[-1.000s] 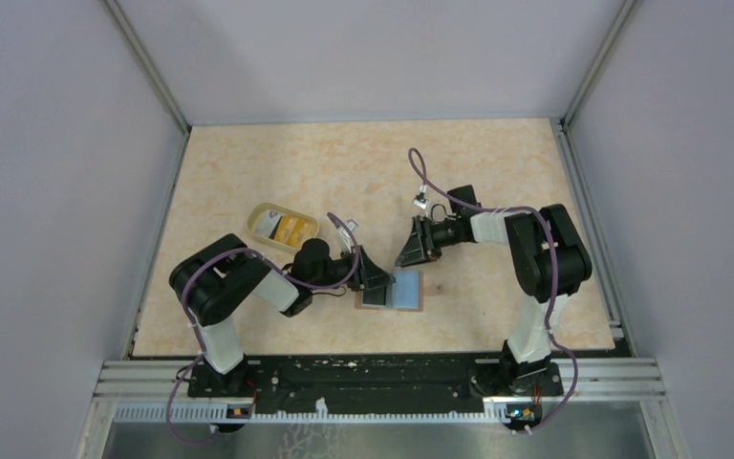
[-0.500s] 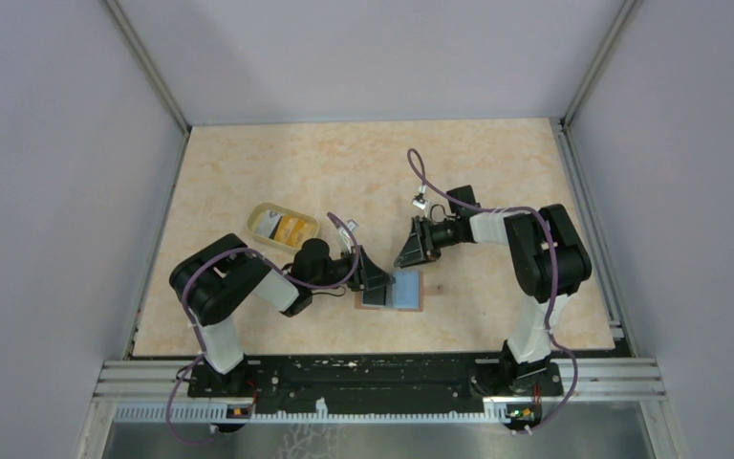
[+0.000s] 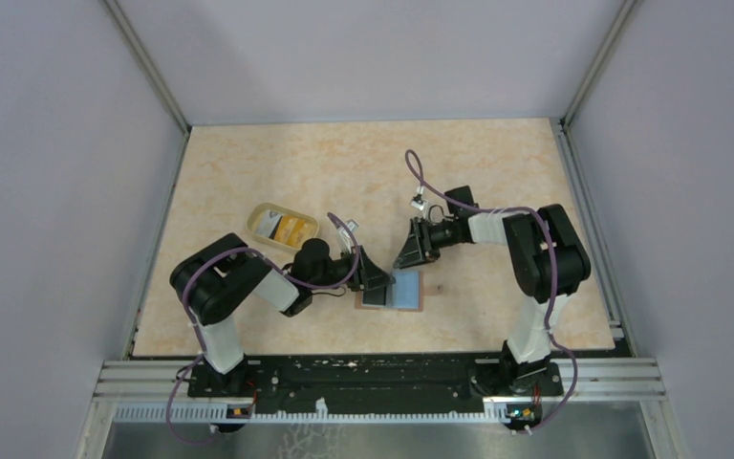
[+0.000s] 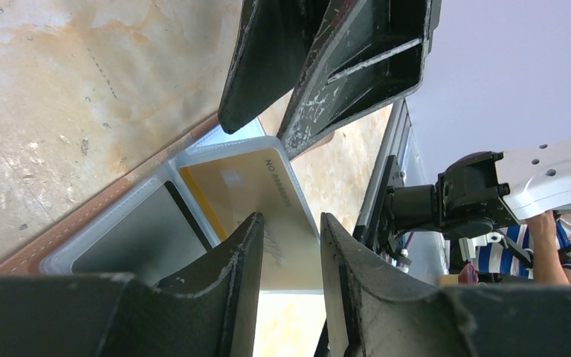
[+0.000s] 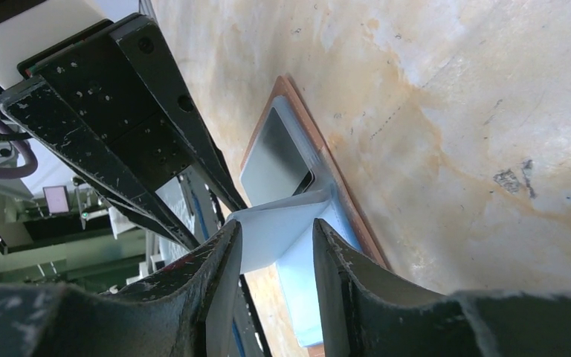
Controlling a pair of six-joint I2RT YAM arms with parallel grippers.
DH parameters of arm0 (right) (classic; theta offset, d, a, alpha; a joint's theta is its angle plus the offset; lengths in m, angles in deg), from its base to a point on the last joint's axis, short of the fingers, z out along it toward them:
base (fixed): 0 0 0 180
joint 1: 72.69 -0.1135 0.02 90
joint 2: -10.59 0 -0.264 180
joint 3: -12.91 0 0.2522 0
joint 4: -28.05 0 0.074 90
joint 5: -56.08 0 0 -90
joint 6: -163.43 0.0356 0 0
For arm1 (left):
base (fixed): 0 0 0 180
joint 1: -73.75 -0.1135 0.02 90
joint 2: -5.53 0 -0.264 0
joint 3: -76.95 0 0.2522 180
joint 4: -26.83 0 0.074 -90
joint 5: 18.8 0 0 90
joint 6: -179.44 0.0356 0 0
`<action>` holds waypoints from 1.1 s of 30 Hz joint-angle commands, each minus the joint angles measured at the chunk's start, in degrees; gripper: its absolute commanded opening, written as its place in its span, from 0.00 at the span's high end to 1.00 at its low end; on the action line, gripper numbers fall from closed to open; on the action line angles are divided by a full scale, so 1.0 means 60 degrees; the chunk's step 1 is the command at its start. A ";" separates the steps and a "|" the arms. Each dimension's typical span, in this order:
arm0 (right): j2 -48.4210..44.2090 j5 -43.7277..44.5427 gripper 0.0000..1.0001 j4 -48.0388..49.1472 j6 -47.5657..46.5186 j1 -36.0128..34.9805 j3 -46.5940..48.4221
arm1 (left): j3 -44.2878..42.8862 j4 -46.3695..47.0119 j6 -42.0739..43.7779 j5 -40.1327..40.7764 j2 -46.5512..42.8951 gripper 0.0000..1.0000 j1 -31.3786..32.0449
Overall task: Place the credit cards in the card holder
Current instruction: Insert the credit card into the card holder.
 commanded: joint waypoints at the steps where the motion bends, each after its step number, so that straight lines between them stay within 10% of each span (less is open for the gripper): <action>1: 0.0102 0.0042 0.60 0.0106 -0.0095 -0.0294 0.0185 | 0.0015 0.0344 -0.0016 -0.0154 0.0174 0.60 -0.0047; 33: -0.1459 0.1478 0.60 -0.1790 -0.3151 -0.0550 0.0556 | 0.0272 -0.1779 0.0183 0.0581 -0.1137 0.58 -0.0077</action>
